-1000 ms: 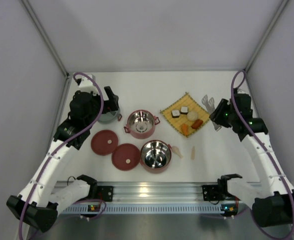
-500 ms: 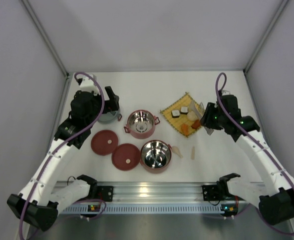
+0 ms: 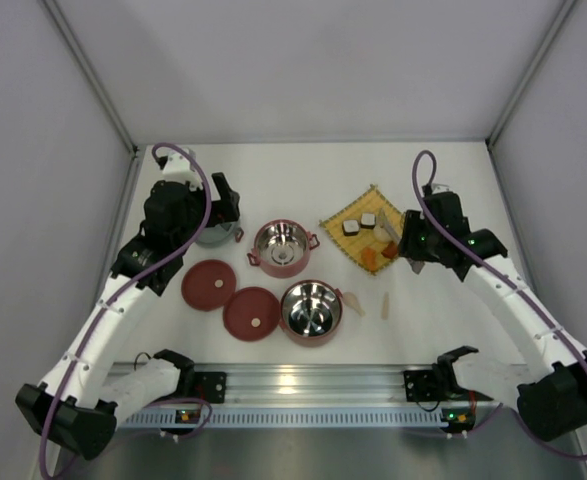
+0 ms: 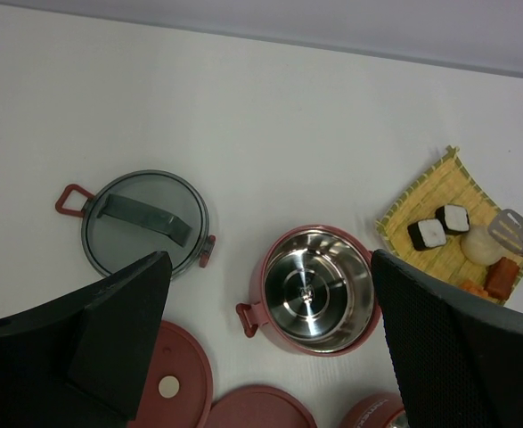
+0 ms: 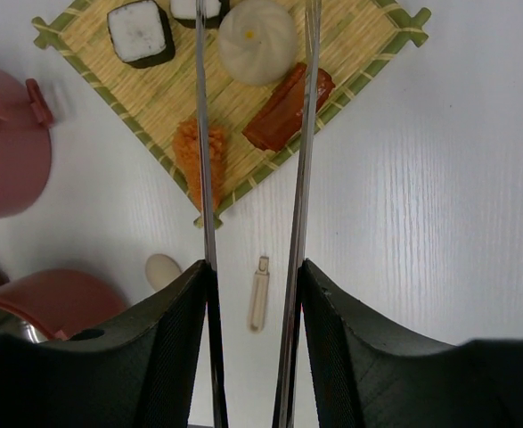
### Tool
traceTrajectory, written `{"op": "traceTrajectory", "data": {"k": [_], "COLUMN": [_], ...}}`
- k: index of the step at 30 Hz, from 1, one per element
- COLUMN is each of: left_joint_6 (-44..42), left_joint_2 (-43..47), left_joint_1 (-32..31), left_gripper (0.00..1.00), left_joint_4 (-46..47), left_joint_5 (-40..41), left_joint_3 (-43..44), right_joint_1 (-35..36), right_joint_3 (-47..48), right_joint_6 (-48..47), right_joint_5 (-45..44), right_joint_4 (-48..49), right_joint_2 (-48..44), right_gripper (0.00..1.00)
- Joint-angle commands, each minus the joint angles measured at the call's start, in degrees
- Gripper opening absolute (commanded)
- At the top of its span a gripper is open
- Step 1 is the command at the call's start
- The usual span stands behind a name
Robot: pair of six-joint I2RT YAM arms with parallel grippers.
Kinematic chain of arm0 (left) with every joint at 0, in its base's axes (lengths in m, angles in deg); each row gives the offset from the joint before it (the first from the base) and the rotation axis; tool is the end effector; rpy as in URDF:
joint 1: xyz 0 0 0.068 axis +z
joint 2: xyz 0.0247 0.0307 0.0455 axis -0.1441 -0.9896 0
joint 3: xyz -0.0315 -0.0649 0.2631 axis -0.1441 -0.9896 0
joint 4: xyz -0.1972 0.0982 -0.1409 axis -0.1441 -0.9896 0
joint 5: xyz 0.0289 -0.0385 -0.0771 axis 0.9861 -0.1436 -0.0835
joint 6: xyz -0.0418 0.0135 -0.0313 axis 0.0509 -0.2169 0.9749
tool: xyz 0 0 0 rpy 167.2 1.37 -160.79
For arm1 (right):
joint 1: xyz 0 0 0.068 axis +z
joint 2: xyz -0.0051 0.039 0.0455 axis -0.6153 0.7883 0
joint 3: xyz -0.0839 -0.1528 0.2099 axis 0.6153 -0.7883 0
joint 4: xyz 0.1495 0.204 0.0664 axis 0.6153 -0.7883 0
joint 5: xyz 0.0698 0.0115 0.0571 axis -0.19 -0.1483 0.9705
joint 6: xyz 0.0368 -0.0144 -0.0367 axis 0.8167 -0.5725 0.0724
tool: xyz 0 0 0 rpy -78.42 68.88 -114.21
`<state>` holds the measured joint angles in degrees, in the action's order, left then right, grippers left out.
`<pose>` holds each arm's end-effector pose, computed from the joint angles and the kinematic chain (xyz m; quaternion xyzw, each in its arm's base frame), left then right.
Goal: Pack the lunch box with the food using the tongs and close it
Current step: Pick up the clamp at the center of the board, then pick up the fake food from the plate.
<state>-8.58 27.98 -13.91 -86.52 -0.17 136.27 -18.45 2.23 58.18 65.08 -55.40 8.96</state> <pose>0.2073 -0.0768 0.3824 -0.0427 0.8011 -0.1336 0.5819 0.2059 0.0681 0.3017 0.0606 0.9305 0.0762 0.3531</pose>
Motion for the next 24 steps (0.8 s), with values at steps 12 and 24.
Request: {"op": "traceTrajectory", "data": {"k": [12, 24], "left_joint_6": [0.29, 0.29], "left_joint_2": [-0.82, -0.91], "left_joint_1": [0.22, 0.22], "left_gripper": [0.99, 0.99], "left_joint_4": [0.75, 0.75], "left_joint_5": [-0.45, -0.19], "left_joint_3": [1.66, 1.66], "right_joint_1": [3.59, 3.67], "right_joint_3": [-1.89, -1.80], "right_joint_6": [-2.14, -1.97], "right_joint_5": [-1.87, -2.40], "right_joint_4": [0.60, 0.42], "right_joint_2": [2.99, 3.44], "right_gripper": [0.42, 0.12]}}
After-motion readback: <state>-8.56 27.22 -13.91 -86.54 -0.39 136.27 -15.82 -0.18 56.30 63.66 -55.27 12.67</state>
